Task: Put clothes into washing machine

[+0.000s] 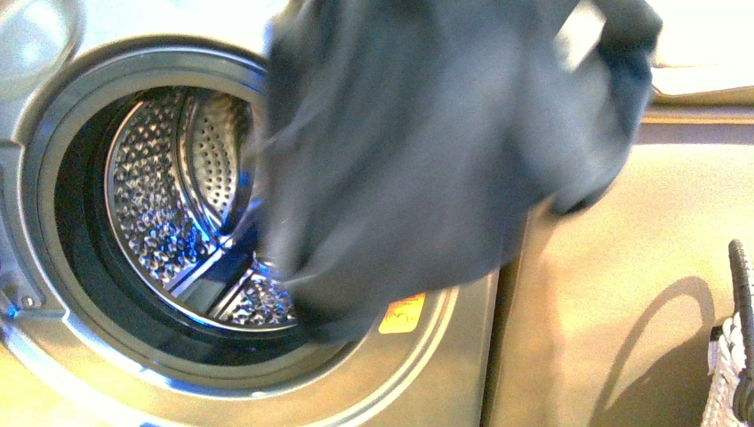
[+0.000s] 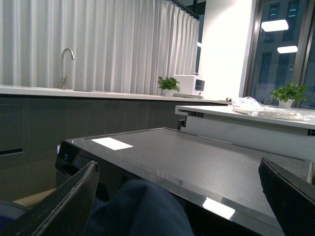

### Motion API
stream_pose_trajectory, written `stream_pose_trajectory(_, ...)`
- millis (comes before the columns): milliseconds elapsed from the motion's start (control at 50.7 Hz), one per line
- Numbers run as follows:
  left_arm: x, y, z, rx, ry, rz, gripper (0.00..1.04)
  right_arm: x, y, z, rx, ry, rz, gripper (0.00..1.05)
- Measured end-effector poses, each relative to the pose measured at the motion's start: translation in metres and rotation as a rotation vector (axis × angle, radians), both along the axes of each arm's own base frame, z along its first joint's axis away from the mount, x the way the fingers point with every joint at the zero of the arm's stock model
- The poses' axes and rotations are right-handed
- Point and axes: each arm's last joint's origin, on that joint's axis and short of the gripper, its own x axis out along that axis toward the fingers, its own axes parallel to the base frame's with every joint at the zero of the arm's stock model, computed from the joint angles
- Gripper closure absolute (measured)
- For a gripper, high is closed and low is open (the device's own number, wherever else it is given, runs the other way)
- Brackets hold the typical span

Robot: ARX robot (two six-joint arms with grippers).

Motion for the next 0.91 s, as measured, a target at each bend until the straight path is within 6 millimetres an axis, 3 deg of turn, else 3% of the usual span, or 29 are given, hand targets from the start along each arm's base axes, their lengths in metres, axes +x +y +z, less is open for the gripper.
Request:
stream_pose_trajectory(178, 0.006, 0.034, -0.035, 0.049, 0.076, 0.021, 0.97, -0.001, 0.000, 0.000, 0.001, -0.002, 0.000, 0.08)
stream_pose_trajectory(454, 0.012, 0.074, -0.051, 0.162, 0.100, 0.067, 0.97, -0.001, 0.000, 0.000, 0.001, -0.002, 0.000, 0.08)
stream_pose_trajectory(632, 0.024, 0.100, -0.067, 0.238, 0.180, 0.181, 0.97, -0.001, 0.000, 0.000, 0.001, -0.002, 0.000, 0.08)
stream_pose_trajectory(908, 0.049, 0.133, -0.114, 0.303, 0.316, 0.372, 0.97, -0.001, 0.000, 0.000, 0.001, -0.002, 0.000, 0.08)
